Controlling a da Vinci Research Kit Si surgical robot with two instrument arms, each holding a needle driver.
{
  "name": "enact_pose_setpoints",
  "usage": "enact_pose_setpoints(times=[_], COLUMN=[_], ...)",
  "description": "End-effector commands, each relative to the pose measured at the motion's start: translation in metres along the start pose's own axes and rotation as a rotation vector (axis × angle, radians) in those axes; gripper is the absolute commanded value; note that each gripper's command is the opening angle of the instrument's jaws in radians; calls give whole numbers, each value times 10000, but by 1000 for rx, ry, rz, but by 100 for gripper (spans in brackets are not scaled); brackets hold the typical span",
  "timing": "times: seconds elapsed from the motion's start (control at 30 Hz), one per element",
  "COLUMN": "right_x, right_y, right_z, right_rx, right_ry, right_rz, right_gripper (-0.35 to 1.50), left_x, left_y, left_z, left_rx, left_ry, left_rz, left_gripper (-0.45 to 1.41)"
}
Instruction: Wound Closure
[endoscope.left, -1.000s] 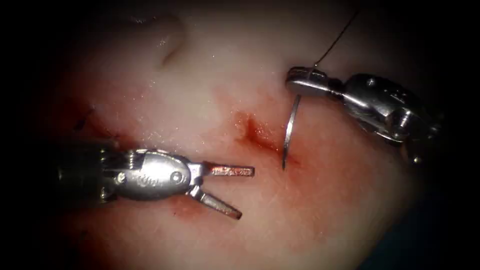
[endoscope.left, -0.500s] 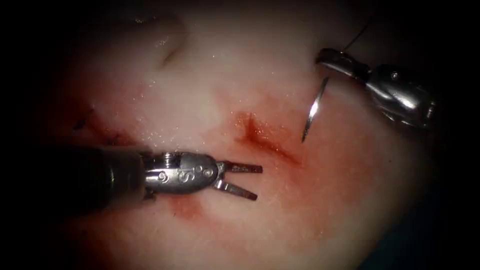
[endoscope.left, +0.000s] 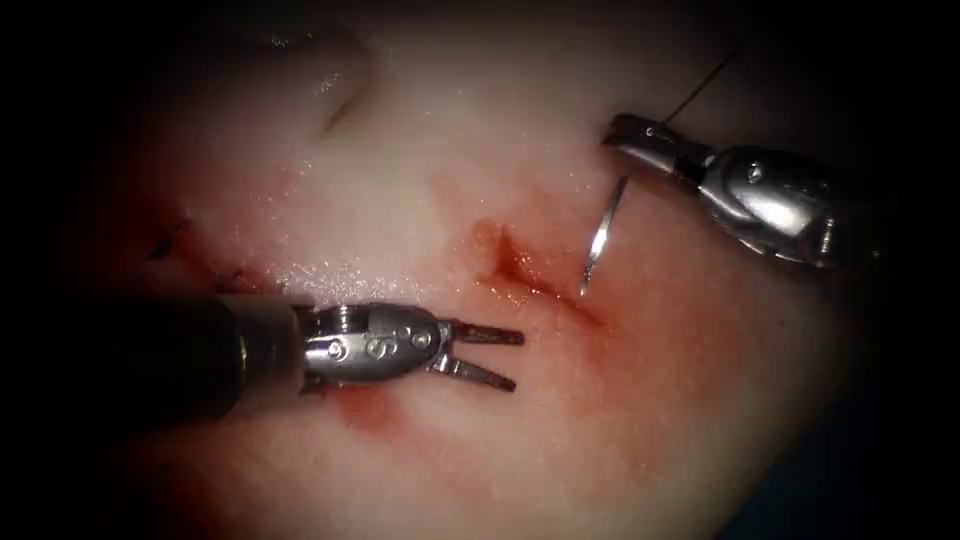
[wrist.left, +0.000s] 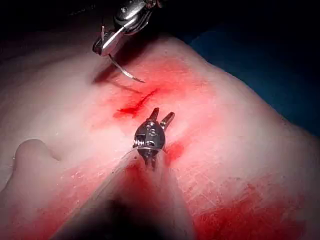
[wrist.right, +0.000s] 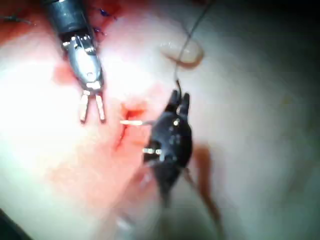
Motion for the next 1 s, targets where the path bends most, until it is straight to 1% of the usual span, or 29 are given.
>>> enact_pose_setpoints(times=[0.03, 0.13, 0.23, 0.27, 0.47, 0.67, 1.0], right_x=[-6, -9, -9, -9, -11, -10, -12], right_y=[-2, -4, -4, -4, -6, -6, -7], right_z=[10, 10, 10, 11, 11, 11, 11], right_rx=[3, 3, -1, -1, -2, -46, -58], right_ry=[1, 2, 32, 48, 48, 49, 59], right_rz=[-19, -51, -115, -162, -217, -279, -321], right_gripper=[-35, -35, -35, -35, -35, -35, -35], left_x=[-5, -10, -20, -26, -38, -40, -42], left_y=[1, 3, 7, 10, 13, 15, 16], left_z=[9, 12, 16, 18, 18, 12, 11], left_rx=[-8, -18, -42, -48, -58, -63, -67], left_ry=[2, -1, -21, -34, -71, -73, -73], left_rz=[1, -11, -31, -37, -61, -82, -92], left_gripper=[34, 34, 34, 34, 34, 34, 34])
